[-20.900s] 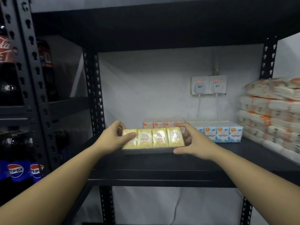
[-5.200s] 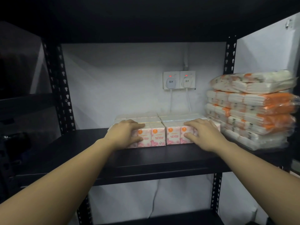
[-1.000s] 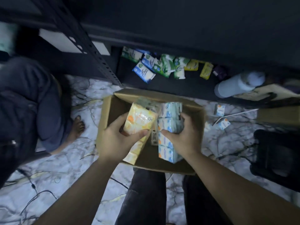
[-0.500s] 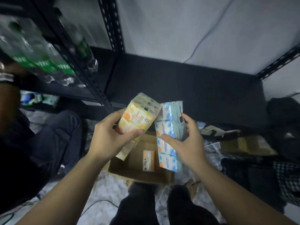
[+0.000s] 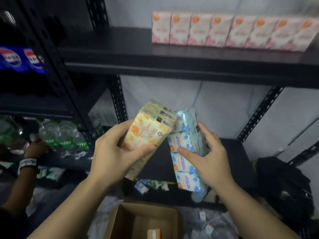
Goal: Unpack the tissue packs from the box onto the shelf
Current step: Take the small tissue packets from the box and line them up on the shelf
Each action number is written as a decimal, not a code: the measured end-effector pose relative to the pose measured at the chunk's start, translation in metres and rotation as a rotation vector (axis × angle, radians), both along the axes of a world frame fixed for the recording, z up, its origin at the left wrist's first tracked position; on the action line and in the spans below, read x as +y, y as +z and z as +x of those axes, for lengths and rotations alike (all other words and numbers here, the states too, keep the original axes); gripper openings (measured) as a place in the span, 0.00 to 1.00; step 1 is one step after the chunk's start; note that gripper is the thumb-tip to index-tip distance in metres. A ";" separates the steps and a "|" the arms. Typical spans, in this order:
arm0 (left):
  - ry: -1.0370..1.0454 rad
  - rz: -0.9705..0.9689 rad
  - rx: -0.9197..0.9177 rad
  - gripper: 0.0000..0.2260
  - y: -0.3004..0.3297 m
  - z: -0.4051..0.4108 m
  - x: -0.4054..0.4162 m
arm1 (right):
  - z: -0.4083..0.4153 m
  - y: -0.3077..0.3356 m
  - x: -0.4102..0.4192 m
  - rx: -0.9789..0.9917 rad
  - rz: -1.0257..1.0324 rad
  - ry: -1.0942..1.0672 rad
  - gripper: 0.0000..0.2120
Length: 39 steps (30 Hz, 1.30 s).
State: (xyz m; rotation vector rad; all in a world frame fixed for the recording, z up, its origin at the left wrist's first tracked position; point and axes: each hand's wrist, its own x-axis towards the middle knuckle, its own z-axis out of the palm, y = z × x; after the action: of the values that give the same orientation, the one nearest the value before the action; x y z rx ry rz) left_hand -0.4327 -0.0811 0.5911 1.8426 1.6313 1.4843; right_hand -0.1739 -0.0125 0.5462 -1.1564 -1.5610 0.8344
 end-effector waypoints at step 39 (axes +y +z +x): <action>0.048 0.154 0.879 0.37 0.215 0.042 0.197 | 0.126 0.246 0.090 -0.276 0.447 -0.231 0.39</action>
State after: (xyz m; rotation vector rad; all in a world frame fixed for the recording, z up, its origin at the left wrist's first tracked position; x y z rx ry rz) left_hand -0.3910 0.1154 0.8065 2.8006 1.9228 0.8417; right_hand -0.0477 0.0771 0.7927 -1.1198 -1.6844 0.1606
